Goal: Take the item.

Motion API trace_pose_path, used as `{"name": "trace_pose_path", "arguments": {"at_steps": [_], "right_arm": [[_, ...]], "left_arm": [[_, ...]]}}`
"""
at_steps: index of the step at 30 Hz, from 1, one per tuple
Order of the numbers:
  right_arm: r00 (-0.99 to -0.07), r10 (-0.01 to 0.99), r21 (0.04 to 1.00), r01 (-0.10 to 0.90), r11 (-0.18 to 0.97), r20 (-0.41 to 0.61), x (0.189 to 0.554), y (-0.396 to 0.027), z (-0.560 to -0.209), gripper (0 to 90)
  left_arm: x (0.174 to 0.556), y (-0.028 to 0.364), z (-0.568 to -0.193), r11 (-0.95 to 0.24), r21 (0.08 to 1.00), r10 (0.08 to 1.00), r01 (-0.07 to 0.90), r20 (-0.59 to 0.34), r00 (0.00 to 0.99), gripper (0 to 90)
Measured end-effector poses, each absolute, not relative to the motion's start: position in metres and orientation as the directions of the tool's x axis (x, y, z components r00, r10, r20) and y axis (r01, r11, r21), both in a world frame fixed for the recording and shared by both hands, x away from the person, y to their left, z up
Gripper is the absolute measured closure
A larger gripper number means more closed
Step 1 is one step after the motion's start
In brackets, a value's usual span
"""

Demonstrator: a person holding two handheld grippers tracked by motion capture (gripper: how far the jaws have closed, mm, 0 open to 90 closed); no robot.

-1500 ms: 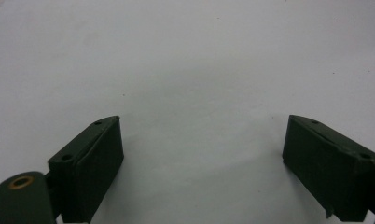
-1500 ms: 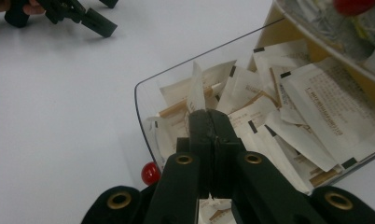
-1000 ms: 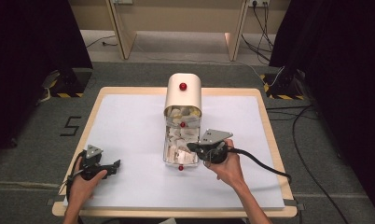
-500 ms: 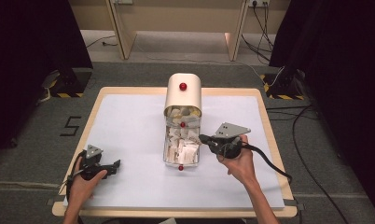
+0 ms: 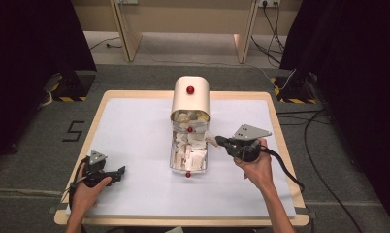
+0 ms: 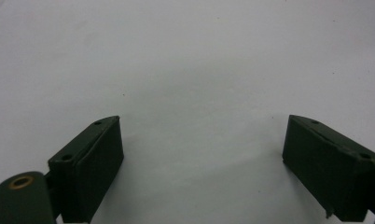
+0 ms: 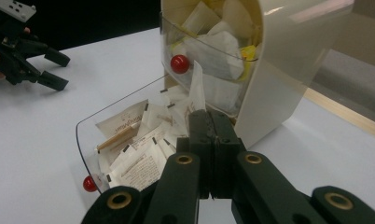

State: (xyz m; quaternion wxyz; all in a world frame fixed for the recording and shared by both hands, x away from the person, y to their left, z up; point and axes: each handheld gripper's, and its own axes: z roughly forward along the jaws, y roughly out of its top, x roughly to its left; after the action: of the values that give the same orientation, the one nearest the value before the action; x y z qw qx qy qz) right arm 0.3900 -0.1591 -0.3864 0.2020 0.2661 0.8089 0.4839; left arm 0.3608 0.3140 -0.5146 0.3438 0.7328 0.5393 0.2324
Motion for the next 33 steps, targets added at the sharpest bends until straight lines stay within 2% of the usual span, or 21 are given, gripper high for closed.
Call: {"name": "trace_pose_path", "arguments": {"at_steps": [12, 33], "right_arm": [[-0.747, 0.661, 0.9, 0.237, 0.365, -0.072, 0.392, -0.175, -0.382, 90.0], [-0.675, 0.737, 0.896, 0.301, 0.326, -0.041, 0.405, -0.207, -0.393, 90.0]], "left_arm": [[0.361, 0.314, -0.515, -0.182, 0.755, 0.95, 0.63, -0.031, 0.31, 11.5], [0.361, 0.314, -0.515, -0.182, 0.755, 0.95, 0.63, -0.031, 0.31, 11.4]]}}
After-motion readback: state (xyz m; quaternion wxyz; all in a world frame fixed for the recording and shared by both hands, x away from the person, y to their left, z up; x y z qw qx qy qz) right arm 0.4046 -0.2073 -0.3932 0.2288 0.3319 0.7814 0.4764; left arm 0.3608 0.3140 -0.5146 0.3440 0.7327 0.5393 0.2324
